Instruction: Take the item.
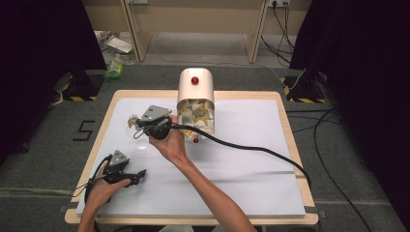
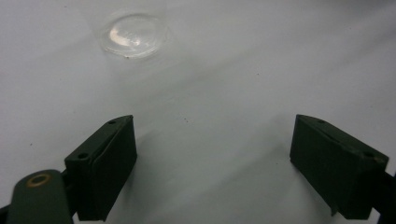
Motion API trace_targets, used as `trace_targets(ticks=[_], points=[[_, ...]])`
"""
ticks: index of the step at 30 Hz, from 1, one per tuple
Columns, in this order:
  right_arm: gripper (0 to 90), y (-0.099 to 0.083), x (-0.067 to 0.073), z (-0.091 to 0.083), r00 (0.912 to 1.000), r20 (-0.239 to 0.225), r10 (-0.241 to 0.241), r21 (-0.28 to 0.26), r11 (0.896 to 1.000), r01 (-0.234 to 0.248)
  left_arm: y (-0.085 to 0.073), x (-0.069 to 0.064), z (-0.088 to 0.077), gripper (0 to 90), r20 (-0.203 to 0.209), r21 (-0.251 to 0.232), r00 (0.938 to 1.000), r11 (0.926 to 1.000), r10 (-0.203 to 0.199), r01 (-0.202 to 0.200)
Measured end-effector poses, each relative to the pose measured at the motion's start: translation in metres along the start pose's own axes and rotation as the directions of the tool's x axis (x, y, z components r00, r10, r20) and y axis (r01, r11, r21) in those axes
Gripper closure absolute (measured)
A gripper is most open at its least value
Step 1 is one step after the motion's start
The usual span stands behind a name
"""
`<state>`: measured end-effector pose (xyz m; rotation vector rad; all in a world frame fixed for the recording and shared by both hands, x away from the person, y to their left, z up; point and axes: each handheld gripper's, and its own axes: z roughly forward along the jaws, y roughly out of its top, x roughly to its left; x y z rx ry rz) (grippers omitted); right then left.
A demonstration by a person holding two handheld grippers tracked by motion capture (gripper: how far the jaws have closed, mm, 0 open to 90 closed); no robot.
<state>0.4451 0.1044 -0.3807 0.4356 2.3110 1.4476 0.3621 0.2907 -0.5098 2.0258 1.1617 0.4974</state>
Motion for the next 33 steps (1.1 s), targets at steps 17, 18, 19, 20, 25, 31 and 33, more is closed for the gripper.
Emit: trace_targets(ticks=[17, 18, 19, 20, 25, 31, 33], points=[[90.0, -0.016, 0.004, 0.031, 0.9987, 0.045, -0.023, 0.062, 0.998, 0.02, 0.0, 0.0, 0.0, 13.7, 0.0, 0.0, 1.0, 1.0, 0.0, 0.0], [90.0, -0.016, 0.004, 0.032, 0.9987, 0.046, -0.023, 0.064, 0.998, 0.02, 0.0, 0.0, 0.0, 13.7, 0.0, -0.001, 1.0, 1.0, 0.0, 0.0], [90.0, -0.017, 0.004, 0.032, 0.9987, 0.045, -0.024, 0.069, 0.997, 0.021, 0.0, 0.0, 0.0, 13.8, 0.0, 0.0, 1.0, 1.0, 0.0, 0.0], [90.0, -0.017, 0.004, 0.033, 0.9986, 0.044, -0.028, 0.075, 0.997, 0.024, 0.0, 0.0, 0.0, 13.8, -0.001, -0.002, 1.0, 1.0, -0.001, 0.001], [90.0, -0.019, 0.005, 0.038, 0.9984, 0.046, -0.032, 0.089, 0.996, 0.028, 0.0, 0.0, 0.0, 13.8, 0.0, -0.002, 1.0, 1.0, 0.0, 0.0], [89.8, -0.022, 0.006, 0.043, 0.9979, 0.051, -0.04, 0.109, 0.993, 0.035, 0.0, 0.0, 0.0, 13.8, 0.0, 0.0, 1.0, 1.0, 0.0, 0.0], [88.7, -0.023, 0.006, 0.044, 0.998, 0.053, -0.036, 0.111, 0.993, 0.03, 0.0, 0.0, 0.0, 13.8, 0.0, 0.0, 1.0, 1.0, 0.0, 0.0]])
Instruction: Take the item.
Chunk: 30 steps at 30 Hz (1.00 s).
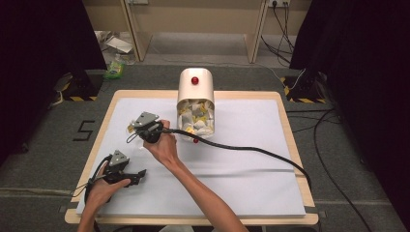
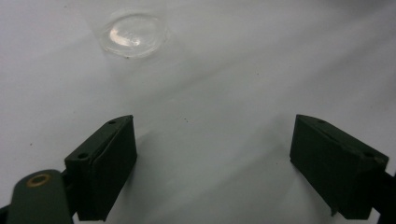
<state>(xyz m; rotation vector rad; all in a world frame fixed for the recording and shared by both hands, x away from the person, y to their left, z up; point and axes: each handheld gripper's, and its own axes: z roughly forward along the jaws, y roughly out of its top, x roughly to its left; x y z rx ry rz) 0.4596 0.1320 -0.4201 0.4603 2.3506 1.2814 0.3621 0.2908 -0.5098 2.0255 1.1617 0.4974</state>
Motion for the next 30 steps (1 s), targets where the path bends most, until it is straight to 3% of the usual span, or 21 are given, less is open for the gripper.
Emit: trace_targets(ticks=[14, 24, 30], points=[[76.9, 0.009, -0.001, -0.014, 0.9999, 0.017, 0.0, -0.037, 0.999, 0.001, 0.0, 0.0, 0.0, 13.8, 0.0, 0.0, 1.0, 1.0, 0.0, 0.0], [65.4, 0.007, 0.0, -0.032, 0.9996, -0.026, 0.011, -0.037, 0.999, -0.012, 0.0, 0.0, 0.0, 13.7, 0.0, 0.001, 1.0, 1.0, 0.001, -0.001], [57.1, -0.001, 0.004, -0.052, 0.9988, -0.048, 0.007, -0.039, 0.999, -0.008, 0.0, 0.0, 0.0, 13.7, -0.001, -0.001, 1.0, 1.0, 0.001, -0.001]])
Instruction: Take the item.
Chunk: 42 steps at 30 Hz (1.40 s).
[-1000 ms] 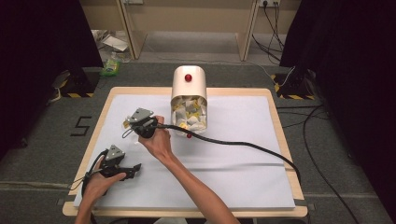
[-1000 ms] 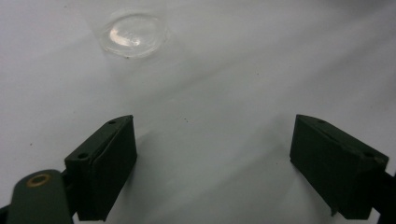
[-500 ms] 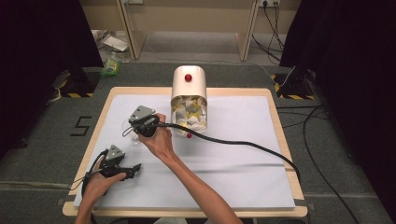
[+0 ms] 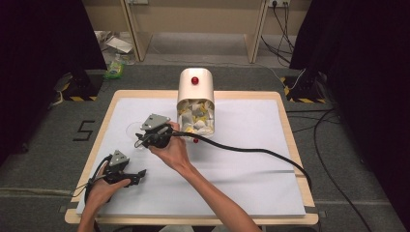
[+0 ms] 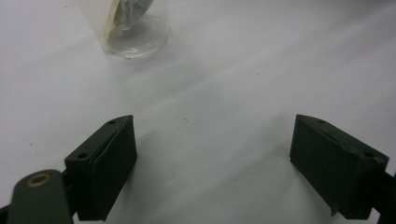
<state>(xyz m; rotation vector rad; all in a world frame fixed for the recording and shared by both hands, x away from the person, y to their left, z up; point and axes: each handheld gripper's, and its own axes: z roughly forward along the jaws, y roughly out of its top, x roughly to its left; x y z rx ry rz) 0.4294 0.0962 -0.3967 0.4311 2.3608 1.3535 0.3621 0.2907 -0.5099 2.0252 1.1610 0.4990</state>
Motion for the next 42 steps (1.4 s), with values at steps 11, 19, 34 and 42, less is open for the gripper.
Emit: trace_targets(ticks=[11, 19, 34, 42], points=[[51.3, -0.029, 0.008, -0.04, 0.9996, -0.003, -0.027, 0.036, 0.999, 0.027, 0.0, 0.0, 0.0, 13.8, -0.002, 0.0, 1.0, 1.0, 0.001, -0.001], [49.9, -0.059, 0.006, -0.069, 0.9999, 0.003, -0.012, 0.06, 0.998, 0.012, 0.0, 0.0, 0.0, 13.7, -0.002, 0.0, 1.0, 1.0, -0.001, 0.001], [46.3, -0.09, -0.001, -0.093, 0.9998, 0.019, 0.007, 0.082, 0.997, -0.009, 0.0, 0.0, 0.0, 13.7, -0.002, -0.001, 1.0, 1.0, -0.001, 0.001], [45.6, -0.112, -0.004, -0.11, 0.999, 0.043, 0.016, 0.107, 0.994, -0.021, 0.0, 0.0, 0.0, 13.8, -0.003, -0.002, 1.0, 1.0, -0.001, 0.001]])
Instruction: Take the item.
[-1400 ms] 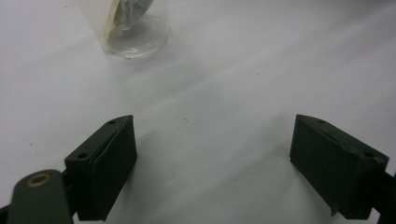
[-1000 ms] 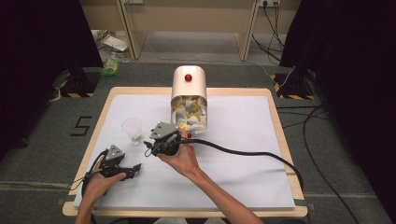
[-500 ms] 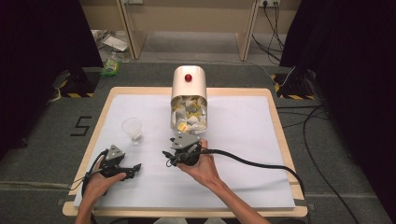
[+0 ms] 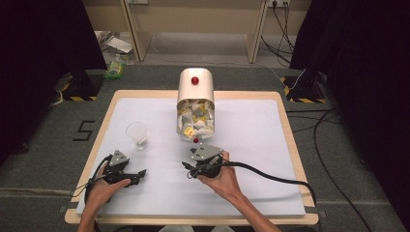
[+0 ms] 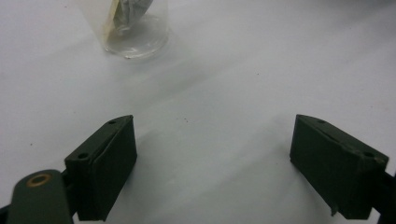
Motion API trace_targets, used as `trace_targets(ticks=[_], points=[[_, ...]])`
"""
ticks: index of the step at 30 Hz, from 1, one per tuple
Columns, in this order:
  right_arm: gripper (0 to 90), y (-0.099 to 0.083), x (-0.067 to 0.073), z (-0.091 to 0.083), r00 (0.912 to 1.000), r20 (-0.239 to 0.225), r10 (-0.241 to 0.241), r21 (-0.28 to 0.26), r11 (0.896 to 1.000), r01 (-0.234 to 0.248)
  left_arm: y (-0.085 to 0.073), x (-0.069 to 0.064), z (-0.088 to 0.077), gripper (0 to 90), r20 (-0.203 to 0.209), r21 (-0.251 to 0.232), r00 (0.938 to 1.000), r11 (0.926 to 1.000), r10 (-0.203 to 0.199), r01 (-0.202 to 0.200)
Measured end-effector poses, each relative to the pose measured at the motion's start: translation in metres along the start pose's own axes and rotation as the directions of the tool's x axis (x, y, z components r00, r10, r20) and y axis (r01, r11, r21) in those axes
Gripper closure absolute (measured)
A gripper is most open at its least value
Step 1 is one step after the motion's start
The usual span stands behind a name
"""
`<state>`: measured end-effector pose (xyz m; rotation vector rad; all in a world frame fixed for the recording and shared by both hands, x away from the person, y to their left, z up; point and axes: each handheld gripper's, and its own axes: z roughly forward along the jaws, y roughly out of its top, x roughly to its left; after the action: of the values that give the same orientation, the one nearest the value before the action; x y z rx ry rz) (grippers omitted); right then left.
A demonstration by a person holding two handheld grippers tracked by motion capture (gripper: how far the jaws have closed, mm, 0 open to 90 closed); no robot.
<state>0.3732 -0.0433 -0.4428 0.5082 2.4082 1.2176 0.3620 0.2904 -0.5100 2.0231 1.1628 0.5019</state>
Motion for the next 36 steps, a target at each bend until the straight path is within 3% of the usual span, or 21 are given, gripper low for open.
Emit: trace_targets(ticks=[10, 20, 36], points=[[45.2, -0.031, -0.013, -0.02, 0.9972, 0.035, 0.066, 0.01, 0.998, -0.067, 0.0, 0.0, 0.0, 13.7, 0.0, 0.0, 1.0, 1.0, 0.0, 0.0], [42.7, -0.051, -0.026, -0.033, 0.9905, 0.082, 0.111, 0.025, 0.993, -0.113, 0.0, 0.0, 0.0, 13.8, 0.0, 0.0, 1.0, 1.0, 0.0, 0.0], [29.1, -0.079, -0.043, -0.048, 0.9694, 0.134, 0.206, 0.057, 0.975, -0.215, 0.0, 0.0, 0.0, 13.7, 0.0, 0.0, 1.0, 1.0, 0.0, 0.0]])
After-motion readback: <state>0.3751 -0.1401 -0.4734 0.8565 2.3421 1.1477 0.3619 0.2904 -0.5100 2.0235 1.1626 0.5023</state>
